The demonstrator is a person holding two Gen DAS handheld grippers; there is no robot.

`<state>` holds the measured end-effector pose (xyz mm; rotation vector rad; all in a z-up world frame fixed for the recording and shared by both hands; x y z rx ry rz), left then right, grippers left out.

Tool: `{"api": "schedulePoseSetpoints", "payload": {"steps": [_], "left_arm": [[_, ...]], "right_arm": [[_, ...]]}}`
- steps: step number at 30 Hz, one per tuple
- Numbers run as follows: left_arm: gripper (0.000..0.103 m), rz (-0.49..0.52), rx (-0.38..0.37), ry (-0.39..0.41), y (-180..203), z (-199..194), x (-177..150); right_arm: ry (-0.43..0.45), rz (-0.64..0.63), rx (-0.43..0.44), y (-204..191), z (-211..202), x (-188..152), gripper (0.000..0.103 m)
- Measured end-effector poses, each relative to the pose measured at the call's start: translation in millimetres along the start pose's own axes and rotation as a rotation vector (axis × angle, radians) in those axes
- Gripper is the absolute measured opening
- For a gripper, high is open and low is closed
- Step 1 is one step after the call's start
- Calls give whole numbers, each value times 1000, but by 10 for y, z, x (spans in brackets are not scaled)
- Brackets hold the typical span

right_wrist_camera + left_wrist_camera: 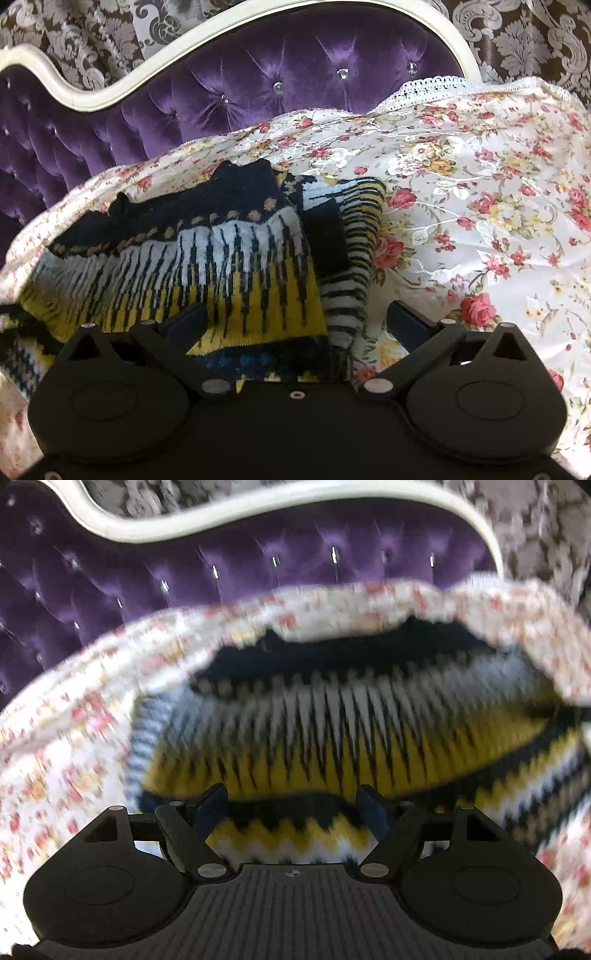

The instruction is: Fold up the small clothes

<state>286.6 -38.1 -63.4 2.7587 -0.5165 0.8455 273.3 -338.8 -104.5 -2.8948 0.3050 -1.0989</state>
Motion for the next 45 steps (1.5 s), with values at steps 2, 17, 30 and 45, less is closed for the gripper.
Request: {"api": "schedulePoseSetpoints", "payload": {"steps": [2,17,30,45], "left_arm": [[79,23,15,20,5,77,-110],[81,-6,29,43,37,36,-101],[80,-127,-13,84,39,207,576],[86,-120,42,54,30,574,540]], "right_arm": [[-11,38,50,66,-6,17,103],[-90,402,446,343,380,173,103],[-89,190,352,164,211,129,103],[-55,69,328,26,121,50,103]]}}
Point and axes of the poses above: each gripper's, at about its wrist camera, not at the fingertips, and z roughly the way its jaws point, y to its right, x to its top, the point moved 1 cm from there along z, roughly the way its jaws point, and after that the axes turned 14 degrees about -x, right-handed, at the moved point
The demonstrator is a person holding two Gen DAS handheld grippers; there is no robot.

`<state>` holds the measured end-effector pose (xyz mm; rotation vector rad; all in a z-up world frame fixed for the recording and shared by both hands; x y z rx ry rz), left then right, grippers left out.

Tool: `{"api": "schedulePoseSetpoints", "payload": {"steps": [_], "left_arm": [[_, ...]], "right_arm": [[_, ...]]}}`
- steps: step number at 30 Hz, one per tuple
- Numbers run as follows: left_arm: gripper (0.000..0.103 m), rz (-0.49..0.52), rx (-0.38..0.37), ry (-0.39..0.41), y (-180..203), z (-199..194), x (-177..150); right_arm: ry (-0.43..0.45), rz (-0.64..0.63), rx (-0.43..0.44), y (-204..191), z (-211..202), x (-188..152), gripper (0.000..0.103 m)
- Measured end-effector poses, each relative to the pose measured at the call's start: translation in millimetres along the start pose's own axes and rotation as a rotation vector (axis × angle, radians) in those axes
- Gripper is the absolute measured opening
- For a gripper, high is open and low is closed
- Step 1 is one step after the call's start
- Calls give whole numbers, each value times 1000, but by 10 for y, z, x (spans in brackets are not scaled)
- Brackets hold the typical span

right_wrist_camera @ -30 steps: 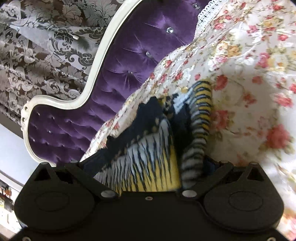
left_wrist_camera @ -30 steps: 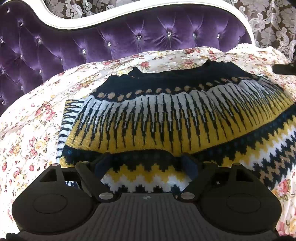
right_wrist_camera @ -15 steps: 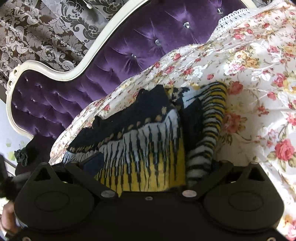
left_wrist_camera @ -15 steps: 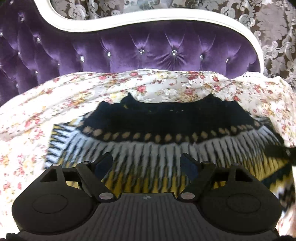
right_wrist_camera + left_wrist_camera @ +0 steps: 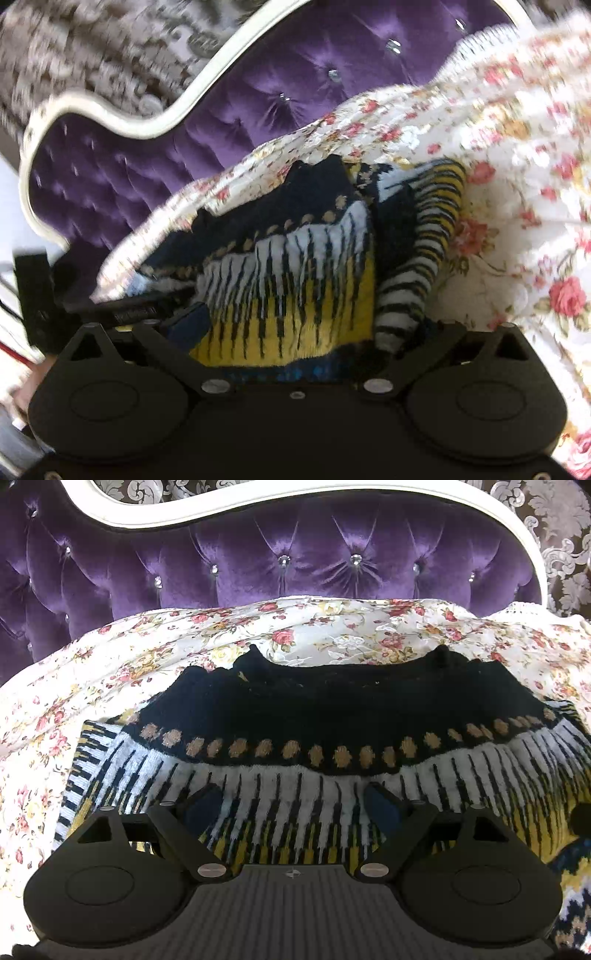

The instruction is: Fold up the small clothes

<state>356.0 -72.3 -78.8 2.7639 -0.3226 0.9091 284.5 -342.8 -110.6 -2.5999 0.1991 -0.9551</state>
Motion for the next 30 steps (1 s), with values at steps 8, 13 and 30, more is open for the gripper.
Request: {"api": "schedulePoseSetpoints", "payload": {"steps": [8,13,30], "left_arm": [[87,-4,-14,9,-29,8,-2],[87,-11,-16,28,-28,-1,-19],[75,-114,-41,92,-1074,-1104,-443]], "right_arm": [[27,28,-1,-15,-17,-47,92],[-2,80,-33,74,-11,-33,36],[14,-37,-182,-1043,-473,380,33]]}}
Point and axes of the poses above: each gripper's, at about its wrist camera, not at the fingertips, and z roughly the way its jaws point, y to its right, x to its top, the point moved 1 cm from there along z, roughly the way its jaws point, and after that the axes turned 14 degrees about -x, right-handed, at the moved point
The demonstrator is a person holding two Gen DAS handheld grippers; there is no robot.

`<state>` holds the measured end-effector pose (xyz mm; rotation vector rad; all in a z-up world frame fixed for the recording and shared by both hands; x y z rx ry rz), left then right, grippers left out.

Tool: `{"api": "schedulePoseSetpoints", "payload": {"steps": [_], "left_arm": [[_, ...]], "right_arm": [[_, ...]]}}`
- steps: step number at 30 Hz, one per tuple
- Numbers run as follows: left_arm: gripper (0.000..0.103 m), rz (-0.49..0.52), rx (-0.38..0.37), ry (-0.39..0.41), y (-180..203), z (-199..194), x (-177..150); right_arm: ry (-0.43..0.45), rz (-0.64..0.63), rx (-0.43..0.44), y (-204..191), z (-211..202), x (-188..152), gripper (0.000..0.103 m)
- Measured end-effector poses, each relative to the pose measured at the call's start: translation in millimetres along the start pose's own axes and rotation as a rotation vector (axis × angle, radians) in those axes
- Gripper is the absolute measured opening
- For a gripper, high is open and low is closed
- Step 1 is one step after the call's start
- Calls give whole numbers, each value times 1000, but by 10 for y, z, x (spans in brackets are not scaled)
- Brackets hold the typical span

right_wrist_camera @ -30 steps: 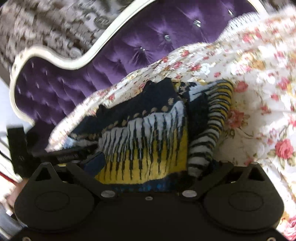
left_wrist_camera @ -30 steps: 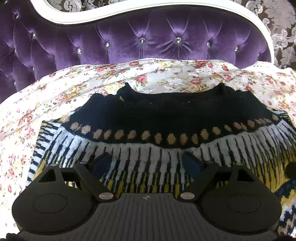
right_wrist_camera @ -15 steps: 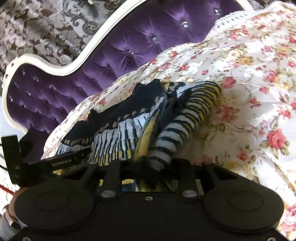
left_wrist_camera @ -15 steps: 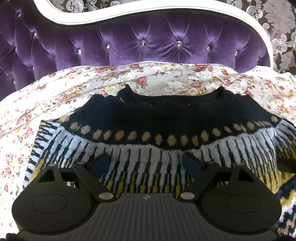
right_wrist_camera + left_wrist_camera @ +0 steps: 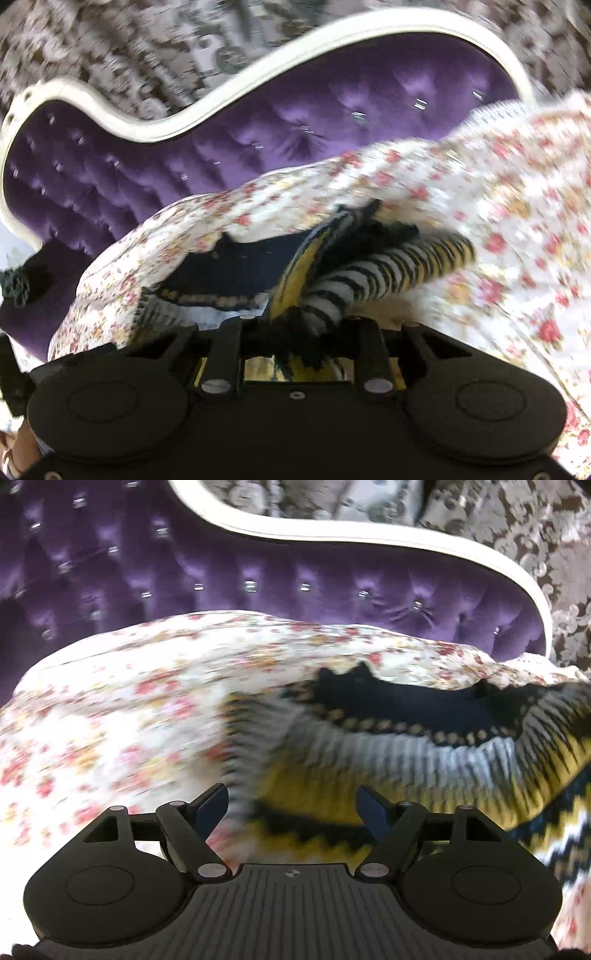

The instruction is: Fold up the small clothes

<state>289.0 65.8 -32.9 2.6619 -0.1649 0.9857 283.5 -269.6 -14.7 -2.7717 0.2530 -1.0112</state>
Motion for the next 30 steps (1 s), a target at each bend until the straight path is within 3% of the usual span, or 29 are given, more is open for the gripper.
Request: {"api": "schedulePoseSetpoints", "payload": {"steps": [7,14,18,21,23,30], "left_arm": [[75,-49,22,12,-498,-389,-239],[75,-92,1,2,-733,-585,-453],[75,-114,-15,-3,-798,-641,-534],[75,-121,-24,-4,-816,-647,-555],[75,-124,-31,-3,-810,-653,-552],[75,-113,-37,1,-754,-656,-537]], "right_arm": [[-24,-152,-5,-959,115,3,32],[-103,-279,-31,-1773,544,-294,32],[-109,-346,-90,-2017,700,-451,35],[-92,-382,-114,-2132,721,-514,43],[-82,-389,-79,-2173,695,-520,56],[-50,-302,176,-2129,466,-412,56]]}}
Point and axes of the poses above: each gripper's, at about its wrist camera, not at the fingertips, and z roughly the way its jaws point, y to its right, x to its top, the point moved 1 cm from there along z, roughly the way its jaws point, and after that the axes turned 14 degrees about -x, right-handed, at the moved point
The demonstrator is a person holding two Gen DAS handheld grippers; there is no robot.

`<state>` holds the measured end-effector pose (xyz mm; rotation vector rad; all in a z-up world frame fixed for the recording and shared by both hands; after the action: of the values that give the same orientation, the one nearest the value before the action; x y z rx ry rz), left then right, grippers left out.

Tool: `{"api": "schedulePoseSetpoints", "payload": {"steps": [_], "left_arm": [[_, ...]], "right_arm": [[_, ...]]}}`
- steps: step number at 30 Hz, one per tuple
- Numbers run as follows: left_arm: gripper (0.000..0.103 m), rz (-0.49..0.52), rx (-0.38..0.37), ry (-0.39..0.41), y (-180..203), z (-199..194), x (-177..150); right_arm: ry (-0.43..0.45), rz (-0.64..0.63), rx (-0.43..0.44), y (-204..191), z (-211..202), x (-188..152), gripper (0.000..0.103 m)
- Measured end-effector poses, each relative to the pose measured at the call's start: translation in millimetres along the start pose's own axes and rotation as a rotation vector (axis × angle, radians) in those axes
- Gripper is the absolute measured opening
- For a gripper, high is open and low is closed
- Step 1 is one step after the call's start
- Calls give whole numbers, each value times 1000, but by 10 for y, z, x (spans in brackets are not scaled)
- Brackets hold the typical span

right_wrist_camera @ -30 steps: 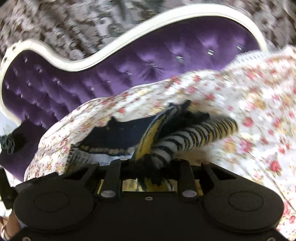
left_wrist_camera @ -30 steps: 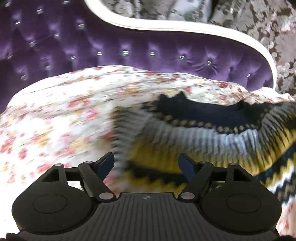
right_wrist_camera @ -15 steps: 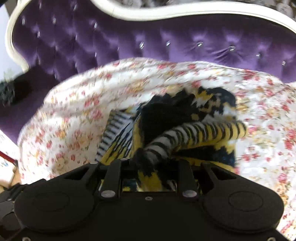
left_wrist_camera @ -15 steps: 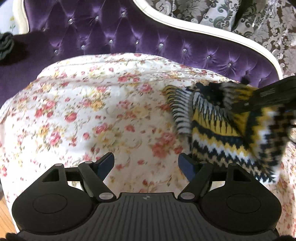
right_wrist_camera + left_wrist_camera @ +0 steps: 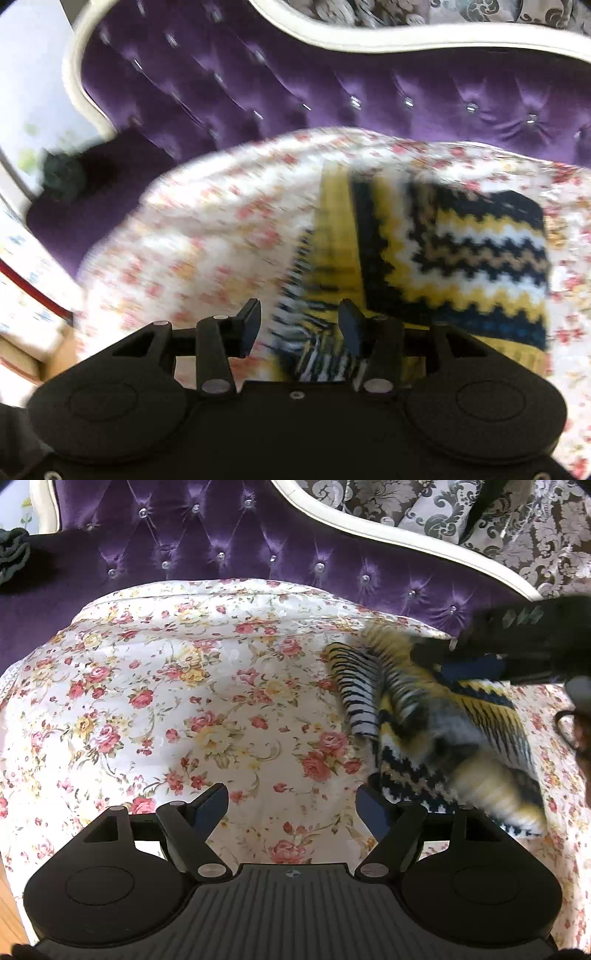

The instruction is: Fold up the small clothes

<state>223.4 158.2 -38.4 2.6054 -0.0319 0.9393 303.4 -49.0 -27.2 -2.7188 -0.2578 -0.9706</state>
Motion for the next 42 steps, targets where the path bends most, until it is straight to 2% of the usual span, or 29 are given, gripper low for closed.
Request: {"api": "schedulePoseSetpoints", "payload": {"steps": [3,8,11,16,21,28,30,31,32,33,34,35,37,42], "left_arm": [[75,9,-1,1,31,-5,12],[75,22,-34,22,118,-44,75],[75,5,-99,30,180,-42,132],[75,-62,-229,2,270,67,212],[68,-157,-340,-54,352,248,301],[68,-121,-318,-148,473,519,257],[60,-125,-319,-155,496,567,254],[48,-128,-312,-156,508,584,256],[33,-129,-298,-156,518,601,255],[22,-126,-286,-156,529,616,256],[10,-122,-284,-148,540,619,254],[9,-115,-283,-135,552,605,259],[9,-86,-277,-103,592,545,282],[8,-25,-276,12,579,190,352]], "right_arm": [[48,20,41,55,-167,28,56],[106,-15,-25,220,-377,-41,56],[113,-69,-80,307,-438,-192,56],[142,-163,-145,370,-538,-593,56],[169,-292,-163,249,-552,-948,56],[241,-457,-194,56,-522,-1283,55],[254,-499,-222,2,-476,-1323,55],[263,-519,-235,-22,-448,-1337,54],[272,-533,-246,-37,-419,-1359,51],[279,-546,-261,-51,-398,-1369,49],[289,-556,-279,-66,-382,-1379,31],[296,-564,-301,-78,-368,-1381,4],[290,-539,-304,-67,-365,-1346,4],[326,-419,-192,-14,-541,-1241,3]]}}
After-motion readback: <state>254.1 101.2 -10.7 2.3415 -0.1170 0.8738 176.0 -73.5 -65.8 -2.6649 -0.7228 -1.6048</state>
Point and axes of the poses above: each gripper's, at about its wrist camera, not at the fingertips, and z roughly the way its jaws point, y to its right, x to its top, the point moved 1 cm from there along z, roughly the way its jaws point, and after that the axes turned 14 degrees about -x, right-handed, at the moved point
